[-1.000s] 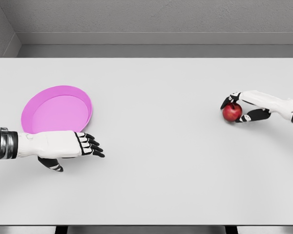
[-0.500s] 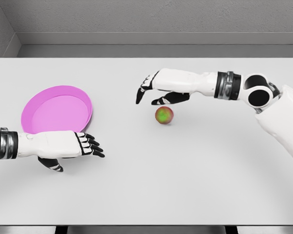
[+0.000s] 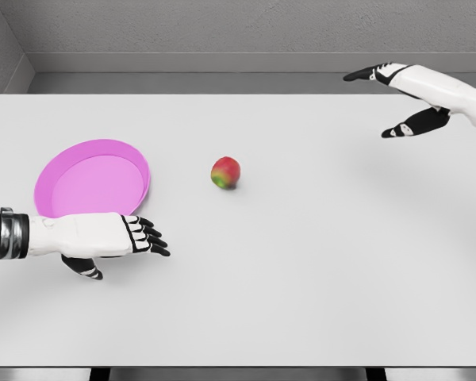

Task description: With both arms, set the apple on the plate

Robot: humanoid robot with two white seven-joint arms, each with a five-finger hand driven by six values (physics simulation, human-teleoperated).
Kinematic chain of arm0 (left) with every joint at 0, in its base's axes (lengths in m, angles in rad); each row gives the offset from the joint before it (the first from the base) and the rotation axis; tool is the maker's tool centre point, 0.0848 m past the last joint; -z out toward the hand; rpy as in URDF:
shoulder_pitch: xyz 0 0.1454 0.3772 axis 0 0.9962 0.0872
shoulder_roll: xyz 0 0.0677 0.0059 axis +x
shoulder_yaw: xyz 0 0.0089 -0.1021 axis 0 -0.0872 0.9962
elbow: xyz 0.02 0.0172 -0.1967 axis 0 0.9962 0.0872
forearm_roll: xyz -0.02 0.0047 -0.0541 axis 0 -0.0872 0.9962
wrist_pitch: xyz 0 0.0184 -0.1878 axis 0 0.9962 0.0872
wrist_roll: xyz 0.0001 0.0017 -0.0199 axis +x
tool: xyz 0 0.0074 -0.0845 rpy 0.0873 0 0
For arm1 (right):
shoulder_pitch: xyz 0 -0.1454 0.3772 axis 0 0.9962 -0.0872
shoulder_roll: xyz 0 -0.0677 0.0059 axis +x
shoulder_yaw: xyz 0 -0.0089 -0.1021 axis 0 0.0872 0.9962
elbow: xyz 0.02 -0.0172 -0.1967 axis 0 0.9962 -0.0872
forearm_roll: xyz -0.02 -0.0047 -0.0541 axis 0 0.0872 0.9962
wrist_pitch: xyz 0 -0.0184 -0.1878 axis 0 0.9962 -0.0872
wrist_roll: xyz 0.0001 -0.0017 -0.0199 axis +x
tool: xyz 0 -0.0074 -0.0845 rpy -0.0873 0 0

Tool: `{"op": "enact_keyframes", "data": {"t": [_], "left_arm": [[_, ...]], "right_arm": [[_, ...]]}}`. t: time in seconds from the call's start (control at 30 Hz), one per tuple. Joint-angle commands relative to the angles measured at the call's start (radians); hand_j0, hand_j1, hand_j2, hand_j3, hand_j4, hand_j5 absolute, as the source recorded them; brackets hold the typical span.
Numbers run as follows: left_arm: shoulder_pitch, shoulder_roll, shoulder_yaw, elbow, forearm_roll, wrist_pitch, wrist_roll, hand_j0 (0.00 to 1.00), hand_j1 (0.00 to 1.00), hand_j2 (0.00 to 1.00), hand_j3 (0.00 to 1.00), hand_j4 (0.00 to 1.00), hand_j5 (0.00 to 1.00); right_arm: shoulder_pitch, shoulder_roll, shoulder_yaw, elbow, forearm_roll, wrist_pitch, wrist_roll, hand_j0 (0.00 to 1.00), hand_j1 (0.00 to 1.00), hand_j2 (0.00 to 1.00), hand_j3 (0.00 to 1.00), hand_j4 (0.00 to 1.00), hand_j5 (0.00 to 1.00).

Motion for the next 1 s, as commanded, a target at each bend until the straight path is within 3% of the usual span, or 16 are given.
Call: {"op": "enact_keyframes", "data": {"t": [0.0, 0.17, 0.37, 0.4, 0.47, 0.53, 0.6, 0.77, 0.87, 0.97], "left_arm": [[0.000, 0.001, 0.000, 0.000, 0.006, 0.002, 0.000, 1.00, 1.00, 1.00, 1.00, 1.00, 1.00], [-0.095, -0.001, -0.003, -0.005, 0.014, 0.002, 0.000, 1.00, 1.00, 1.00, 1.00, 1.00, 1.00], [-0.207, -0.060, -0.008, 0.030, 0.009, 0.002, 0.000, 1.00, 1.00, 1.00, 1.00, 1.00, 1.00], [-0.265, -0.106, -0.064, 0.079, 0.009, 0.002, 0.000, 1.00, 1.00, 1.00, 1.00, 1.00, 1.00], [-0.462, -0.252, -0.259, 0.274, 0.007, 0.002, 0.000, 1.00, 1.00, 1.00, 1.00, 1.00, 1.00], [-0.538, -0.356, -0.290, 0.393, 0.007, 0.002, 0.000, 1.00, 1.00, 1.00, 1.00, 1.00, 1.00], [-0.583, -0.398, -0.295, 0.399, 0.009, 0.002, 0.000, 1.00, 1.00, 1.00, 1.00, 1.00, 1.00], [-0.588, -0.514, -0.296, 0.400, 0.023, 0.002, 0.000, 1.00, 1.00, 1.00, 1.00, 1.00, 1.00], [-0.595, -0.531, -0.296, 0.414, 0.021, 0.073, 0.000, 1.00, 1.00, 1.00, 1.00, 1.00, 1.00], [-0.601, -0.531, -0.296, 0.509, 0.014, 0.082, 0.000, 1.00, 1.00, 1.00, 1.00, 1.00, 1.00]], "right_arm": [[0.000, -0.003, 0.006, -0.001, -0.008, 0.003, 0.000, 1.00, 1.00, 1.00, 1.00, 1.00, 1.00], [-0.003, -0.005, 0.008, 0.000, -0.008, 0.003, 0.000, 1.00, 1.00, 1.00, 1.00, 1.00, 1.00], [-0.005, -0.005, 0.026, 0.000, -0.005, 0.003, 0.000, 1.00, 1.00, 1.00, 1.00, 1.00, 1.00], [-0.008, -0.006, 0.026, 0.000, -0.005, 0.003, 0.000, 1.00, 1.00, 1.00, 1.00, 1.00, 1.00], [-0.009, -0.006, 0.026, 0.000, -0.005, 0.003, 0.000, 1.00, 1.00, 1.00, 1.00, 1.00, 1.00], [-0.009, -0.006, 0.026, 0.000, -0.005, 0.003, 0.000, 1.00, 1.00, 1.00, 1.00, 1.00, 1.00], [-0.008, -0.006, 0.028, 0.000, -0.003, 0.003, 0.000, 1.00, 1.00, 1.00, 1.00, 1.00, 1.00], [-0.008, -0.006, 0.028, 0.002, -0.003, 0.003, 0.000, 1.00, 1.00, 1.00, 1.00, 1.00, 1.00], [-0.008, -0.006, 0.028, 0.002, -0.003, 0.003, 0.000, 1.00, 1.00, 1.00, 1.00, 1.00, 1.00], [-0.006, -0.006, 0.028, 0.002, -0.003, 0.003, 0.000, 1.00, 1.00, 1.00, 1.00, 1.00, 1.00]]}}
